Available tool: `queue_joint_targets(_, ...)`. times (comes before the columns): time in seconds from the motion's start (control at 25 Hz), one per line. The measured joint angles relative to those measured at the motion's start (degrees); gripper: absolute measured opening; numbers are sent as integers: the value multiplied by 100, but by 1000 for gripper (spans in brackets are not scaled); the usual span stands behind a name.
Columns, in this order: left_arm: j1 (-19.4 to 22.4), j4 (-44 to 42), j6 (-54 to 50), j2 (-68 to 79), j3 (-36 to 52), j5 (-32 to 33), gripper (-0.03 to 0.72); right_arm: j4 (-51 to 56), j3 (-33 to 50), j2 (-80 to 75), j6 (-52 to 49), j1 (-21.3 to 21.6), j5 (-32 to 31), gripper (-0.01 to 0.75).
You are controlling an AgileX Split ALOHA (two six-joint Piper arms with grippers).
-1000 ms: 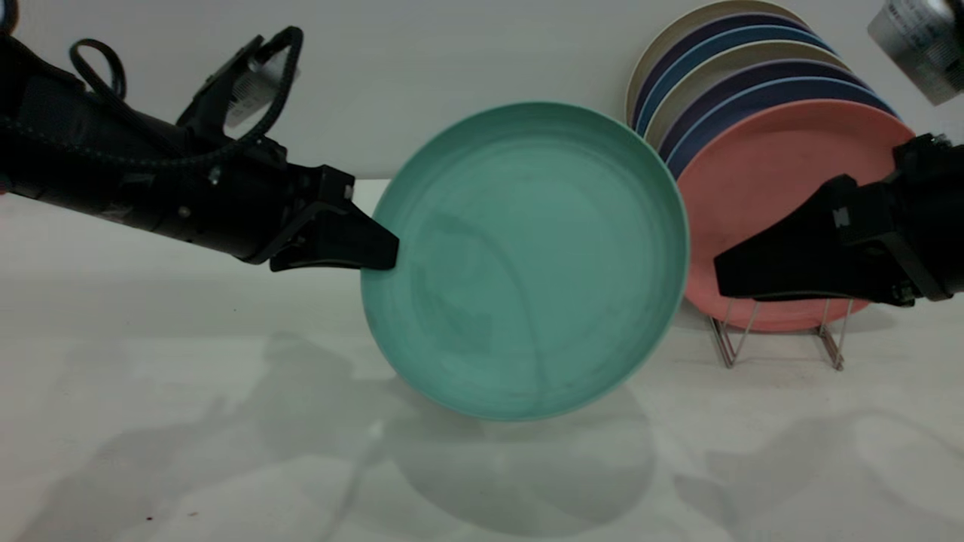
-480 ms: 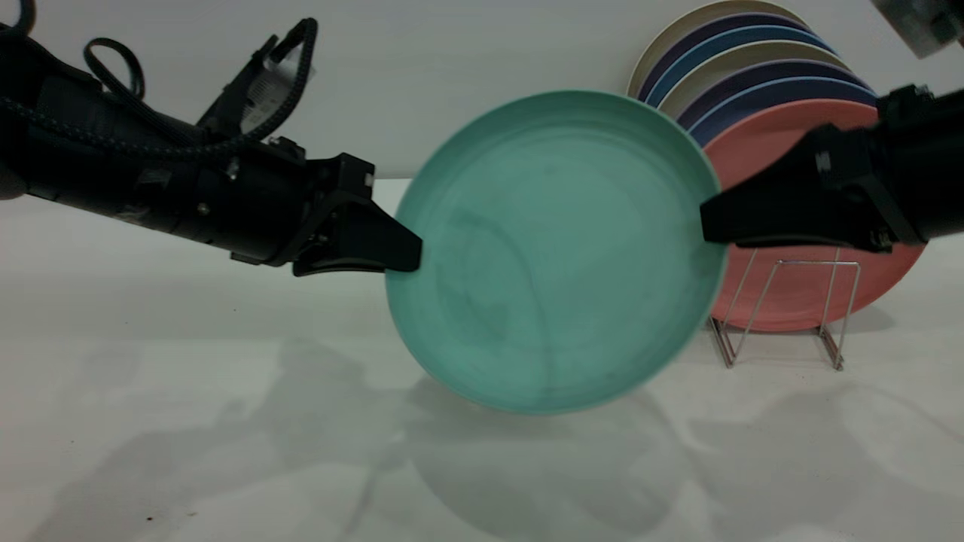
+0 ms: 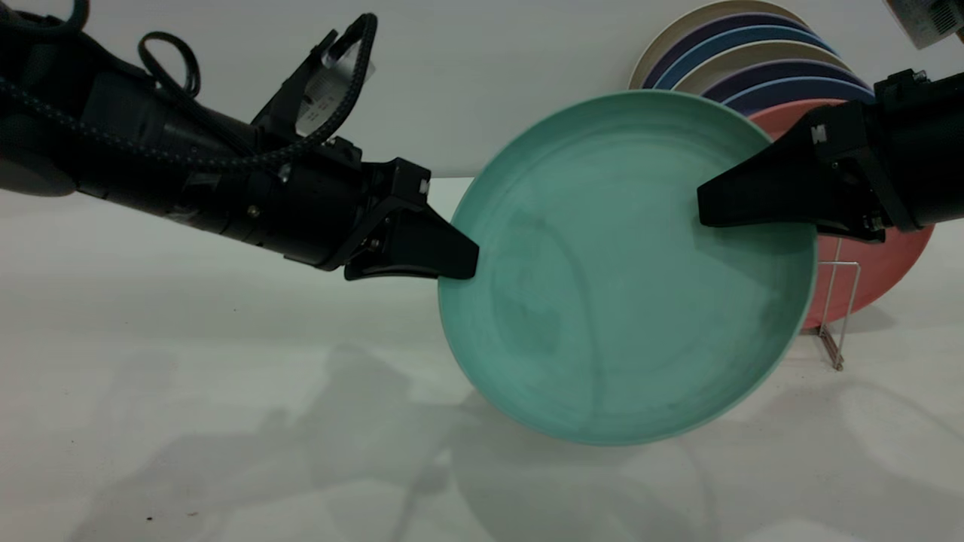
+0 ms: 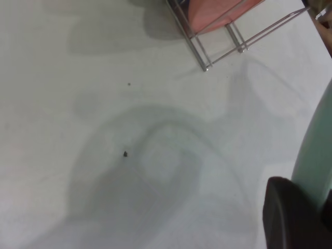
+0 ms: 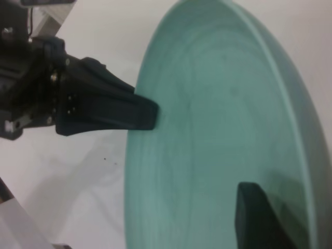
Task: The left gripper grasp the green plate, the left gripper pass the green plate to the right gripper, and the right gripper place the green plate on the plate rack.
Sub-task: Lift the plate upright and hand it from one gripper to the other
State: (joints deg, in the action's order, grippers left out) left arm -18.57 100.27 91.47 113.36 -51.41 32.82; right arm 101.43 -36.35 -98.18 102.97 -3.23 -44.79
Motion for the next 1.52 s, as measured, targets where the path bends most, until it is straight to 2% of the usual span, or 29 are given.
queue_joint_targets(0.32, 0, 11, 294, 0, -47, 4, 14, -5, 0, 0, -440, 0, 27, 152)
queue_joint_targets(0.56, 0, 44, 760, 0, -47, 17, 20, -37, 0, 0, -522, 0, 189, 104)
queue_joint_targets(0.72, 34, 38, 389, 0, -47, 107, 45, -83, 0, 0, -469, 0, 386, 85)
queue_joint_targets(0.88, 256, -262, -387, 0, -47, 352, 145, -39, 0, 0, -228, -13, 369, 82)
queue_joint_targets(1.16, 1014, -1157, -1032, -4, -52, 1155, 479, -15, 0, 0, -21, -1, 476, 82)
queue_joint_targets(1.28, 1307, -1425, -1073, -4, -63, 1735, 580, -15, 0, 0, 2, -1, 476, 82)
queue_joint_targets(1.4, 1598, -1973, -1390, -11, -134, 2038, 608, -15, 0, 0, 7, -1, 482, 82)
queue_joint_targets(1.52, 1838, -3135, -2262, -17, -375, 1999, 596, -106, -4, 0, 158, -1, 487, 82)
